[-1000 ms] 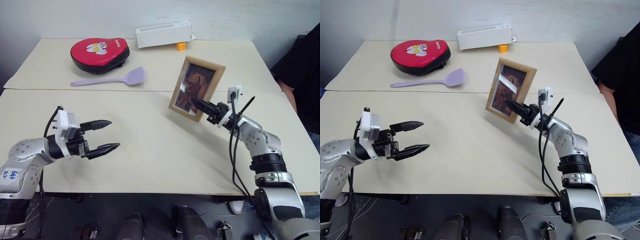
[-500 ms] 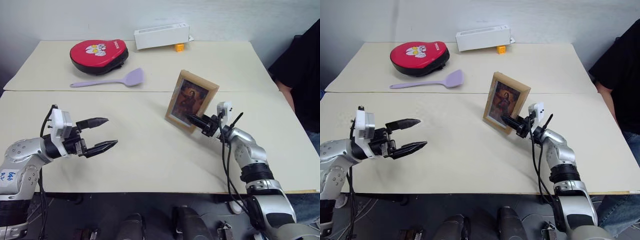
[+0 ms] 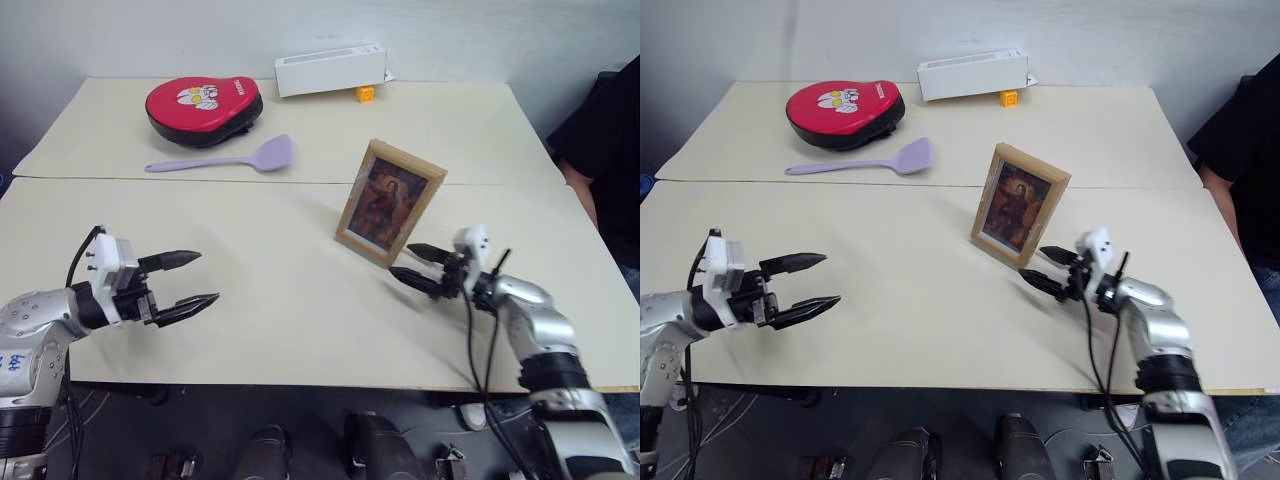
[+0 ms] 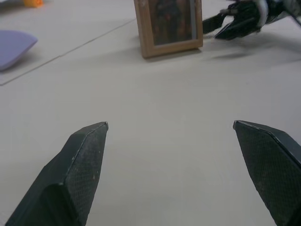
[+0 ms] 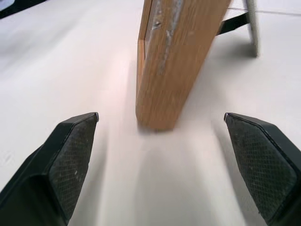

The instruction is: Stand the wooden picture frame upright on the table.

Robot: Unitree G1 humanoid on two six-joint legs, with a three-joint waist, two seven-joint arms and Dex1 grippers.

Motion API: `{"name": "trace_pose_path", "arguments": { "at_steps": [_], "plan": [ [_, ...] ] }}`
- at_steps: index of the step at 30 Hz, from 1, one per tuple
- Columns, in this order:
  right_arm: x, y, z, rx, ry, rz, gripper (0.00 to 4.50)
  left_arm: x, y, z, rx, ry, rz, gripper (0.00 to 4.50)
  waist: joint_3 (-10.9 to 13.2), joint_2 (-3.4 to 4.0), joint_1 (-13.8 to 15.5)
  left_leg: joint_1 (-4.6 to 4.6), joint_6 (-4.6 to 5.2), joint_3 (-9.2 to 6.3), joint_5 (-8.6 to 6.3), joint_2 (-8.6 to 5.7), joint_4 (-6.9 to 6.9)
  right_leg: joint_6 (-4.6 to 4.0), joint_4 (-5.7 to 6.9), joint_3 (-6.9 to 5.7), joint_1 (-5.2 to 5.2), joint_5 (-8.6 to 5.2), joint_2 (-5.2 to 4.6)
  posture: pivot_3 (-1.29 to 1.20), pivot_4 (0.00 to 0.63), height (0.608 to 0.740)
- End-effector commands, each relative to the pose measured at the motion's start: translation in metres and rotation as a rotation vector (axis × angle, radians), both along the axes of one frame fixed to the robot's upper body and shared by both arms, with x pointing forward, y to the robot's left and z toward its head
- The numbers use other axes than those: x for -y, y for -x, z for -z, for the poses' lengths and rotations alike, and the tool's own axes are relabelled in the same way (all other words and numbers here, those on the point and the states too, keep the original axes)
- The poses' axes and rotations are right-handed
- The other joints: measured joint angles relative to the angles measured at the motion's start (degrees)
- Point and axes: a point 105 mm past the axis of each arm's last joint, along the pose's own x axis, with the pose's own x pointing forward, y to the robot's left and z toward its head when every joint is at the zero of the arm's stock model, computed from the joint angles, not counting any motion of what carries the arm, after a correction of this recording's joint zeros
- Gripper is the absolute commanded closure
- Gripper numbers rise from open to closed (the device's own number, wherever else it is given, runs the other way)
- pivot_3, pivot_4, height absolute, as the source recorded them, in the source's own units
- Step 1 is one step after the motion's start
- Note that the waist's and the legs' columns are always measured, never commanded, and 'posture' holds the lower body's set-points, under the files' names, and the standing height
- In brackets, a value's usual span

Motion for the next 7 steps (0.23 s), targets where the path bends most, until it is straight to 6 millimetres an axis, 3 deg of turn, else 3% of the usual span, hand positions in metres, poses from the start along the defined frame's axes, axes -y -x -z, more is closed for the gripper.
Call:
{"name": "trace_pose_path", "arguments": {
  "at_steps": [1,3,4,7],
  "plan": [
    [0.013,0.027,-0.034,0.27,0.139,-0.074,0.04,-0.022,0.006,0.002,0.039,-0.11,-0.08,0.0,0.0,0.0,-0.1,0.03,0.01,0.03,-0.01,0.0,-0.01,0.0,-0.07,0.03,0.0,0.0,0.0,0.0,0.15,0.74],
    [0.017,0.044,-0.031,0.329,0.257,-0.131,0.04,-0.033,0.01,0.008,0.054,-0.155,-0.122,0.0,0.0,0.01,-0.2,0.11,0.28,0.08,-0.16,0.01,-0.07,0.0,-0.05,0.08,0.0,0.0,0.02,0.0,0.15,0.74],
    [0.017,0.051,-0.033,0.438,0.35,-0.161,0.04,-0.038,0.012,0.01,0.06,-0.157,-0.147,0.0,0.0,0.0,-0.2,0.14,0.31,0.11,-0.18,0.02,-0.09,0.0,-0.05,0.1,-0.01,0.0,0.05,0.0,0.15,0.74],
    [0.018,0.064,-0.031,0.465,0.389,-0.201,0.04,-0.04,0.022,0.013,0.059,-0.161,-0.143,0.0,0.0,-0.01,-0.2,0.19,0.31,0.16,-0.18,0.04,-0.08,0.0,-0.03,0.13,0.02,0.0,0.05,0.0,0.15,0.74]
  ]
}}
